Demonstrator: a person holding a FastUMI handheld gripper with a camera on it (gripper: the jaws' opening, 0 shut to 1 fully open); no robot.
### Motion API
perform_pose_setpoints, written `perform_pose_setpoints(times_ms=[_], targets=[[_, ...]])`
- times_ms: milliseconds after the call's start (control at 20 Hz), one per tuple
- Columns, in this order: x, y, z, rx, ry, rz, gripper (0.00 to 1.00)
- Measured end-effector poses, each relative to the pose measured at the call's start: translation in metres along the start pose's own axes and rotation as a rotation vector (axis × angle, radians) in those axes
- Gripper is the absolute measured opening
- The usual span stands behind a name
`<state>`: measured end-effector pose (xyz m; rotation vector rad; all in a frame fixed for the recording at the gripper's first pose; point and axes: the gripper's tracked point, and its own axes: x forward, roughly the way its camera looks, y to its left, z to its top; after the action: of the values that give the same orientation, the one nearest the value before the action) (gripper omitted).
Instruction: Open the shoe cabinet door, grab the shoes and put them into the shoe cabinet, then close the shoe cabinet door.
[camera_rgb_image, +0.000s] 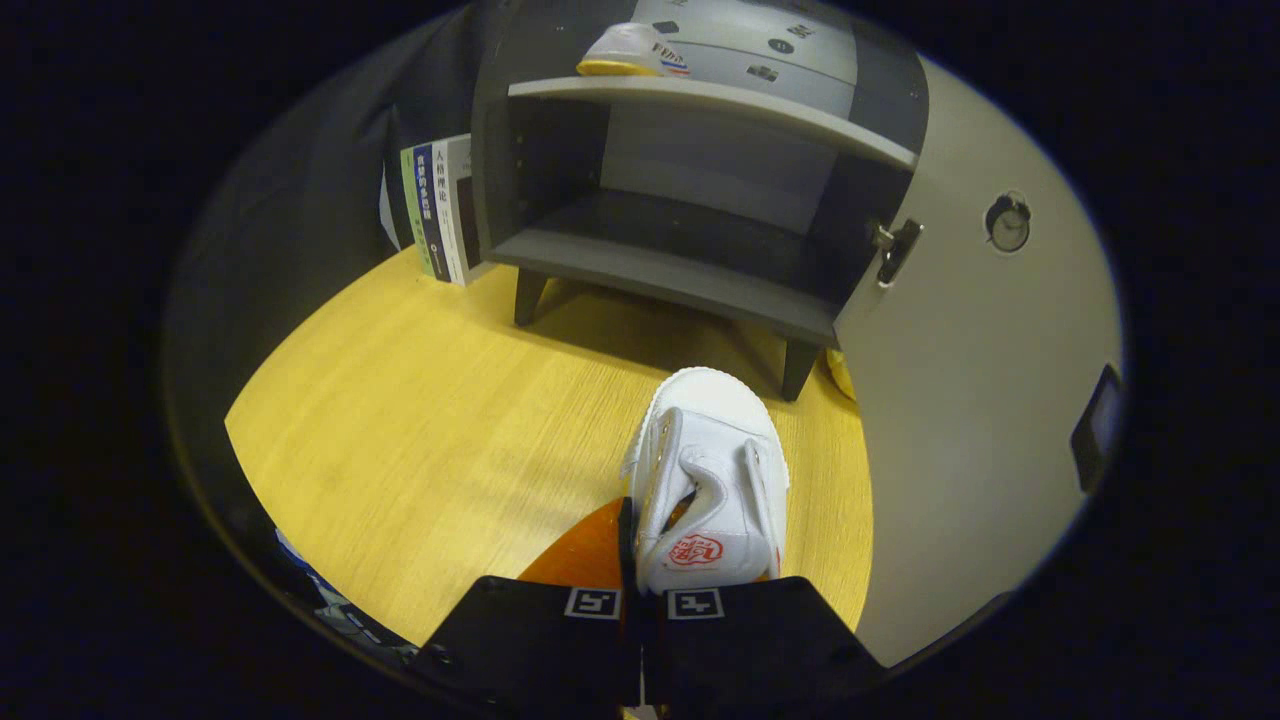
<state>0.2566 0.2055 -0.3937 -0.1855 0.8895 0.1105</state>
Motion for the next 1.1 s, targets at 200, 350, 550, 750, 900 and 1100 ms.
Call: perform_pose_setpoints(times_ms=[200,350,550,750,900,1100], targets=[[-0.042,-0.003,0.05,0.022,-0.08,-0.009,0.03],[-0.07,-0.007,0.093,0.039,-0.155,-0.008,0.03],[-0.097,-0.008,0.148,0.025,-0.223,0.022,0.03],[-0.114,-0.021,0.214,0.019,-0.317,-0.009,0.03],[-0.113,-0.034,0.265,-0.005,-0.379,-0.024,0.03],[-0.101,-0.055,0.325,0.014,-0.42,-0.065,0.03]])
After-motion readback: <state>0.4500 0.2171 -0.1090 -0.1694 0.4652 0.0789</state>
